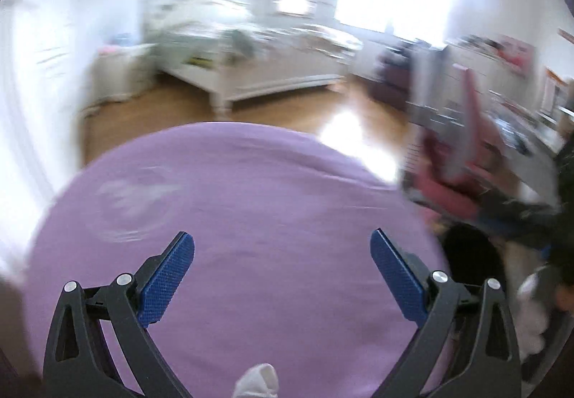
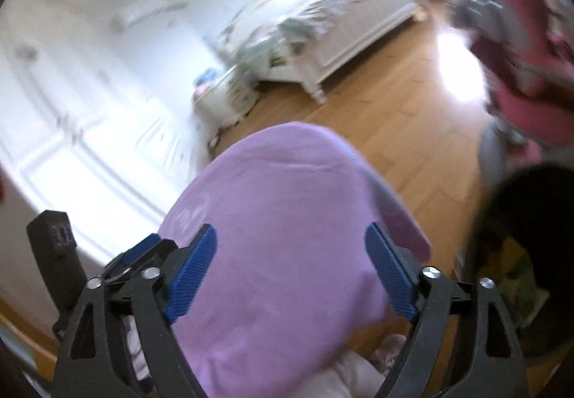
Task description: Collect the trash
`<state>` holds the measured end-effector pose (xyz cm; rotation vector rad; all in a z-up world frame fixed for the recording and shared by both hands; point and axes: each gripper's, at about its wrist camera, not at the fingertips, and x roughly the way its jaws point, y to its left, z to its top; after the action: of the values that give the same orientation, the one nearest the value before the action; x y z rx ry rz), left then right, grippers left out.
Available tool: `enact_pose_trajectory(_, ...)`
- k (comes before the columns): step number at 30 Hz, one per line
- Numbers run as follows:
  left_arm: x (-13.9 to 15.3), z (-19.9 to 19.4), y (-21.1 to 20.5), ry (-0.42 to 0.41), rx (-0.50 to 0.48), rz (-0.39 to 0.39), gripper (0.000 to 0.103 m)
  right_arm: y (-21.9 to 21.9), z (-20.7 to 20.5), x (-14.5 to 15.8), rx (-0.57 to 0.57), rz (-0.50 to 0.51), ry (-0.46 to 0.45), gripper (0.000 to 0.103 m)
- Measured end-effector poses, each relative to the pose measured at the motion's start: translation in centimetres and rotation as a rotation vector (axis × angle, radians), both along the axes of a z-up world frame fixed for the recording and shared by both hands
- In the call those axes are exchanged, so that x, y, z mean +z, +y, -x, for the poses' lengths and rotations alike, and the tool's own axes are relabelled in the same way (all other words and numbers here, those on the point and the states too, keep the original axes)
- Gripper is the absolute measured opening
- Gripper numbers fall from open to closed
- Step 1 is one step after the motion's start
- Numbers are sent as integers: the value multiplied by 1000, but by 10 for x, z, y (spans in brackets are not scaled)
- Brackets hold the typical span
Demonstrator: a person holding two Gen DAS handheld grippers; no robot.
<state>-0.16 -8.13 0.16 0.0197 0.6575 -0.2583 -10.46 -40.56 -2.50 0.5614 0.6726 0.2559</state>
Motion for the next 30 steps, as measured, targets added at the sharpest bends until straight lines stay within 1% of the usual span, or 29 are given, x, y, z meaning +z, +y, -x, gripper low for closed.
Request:
enact_pose_trajectory(3,-5,-2,48,-21,139,-37,98,54,-26,17,51,99,-47,98)
enact_pose_trajectory(5,-7,-2,73,-36,206,-44,98,86,-41,23,71,152,-75,98)
enact_pose_trajectory(7,-9,-4,90,-41,242,-41,98,116,-56,25,77,207,-109,98)
enact_pose_trajectory(9,-12,-6,104,-42,273,-30,98,145,-71,23,82,285,-136,98)
enact_pose_trajectory(13,-21,-11,119,-40,289,-14,98,186,-102,11,99,421,-190,98)
enact_pose_trajectory(15,-24,-14,123,-34,296,-10,98,194,-113,4,104,442,-200,98)
enact_pose_trajectory(19,-27,-19,126,-25,296,-7,98,197,-122,-10,98,418,-207,98)
enact_pose_trajectory(21,-27,-22,126,-11,292,-9,98,198,-127,-15,91,423,-218,98)
enact_pose_trajectory(22,-28,-21,126,-8,290,-8,98,198,-129,-16,94,422,-212,98)
enact_pose_trajectory(24,-30,-21,124,-5,285,-9,98,196,-128,-15,90,406,-237,98)
enact_pose_trajectory(26,-32,-23,123,-1,283,-12,98,197,-129,-15,86,411,-256,98)
enact_pose_trajectory(30,-34,-27,120,14,276,-20,98,201,-129,-15,98,425,-255,98)
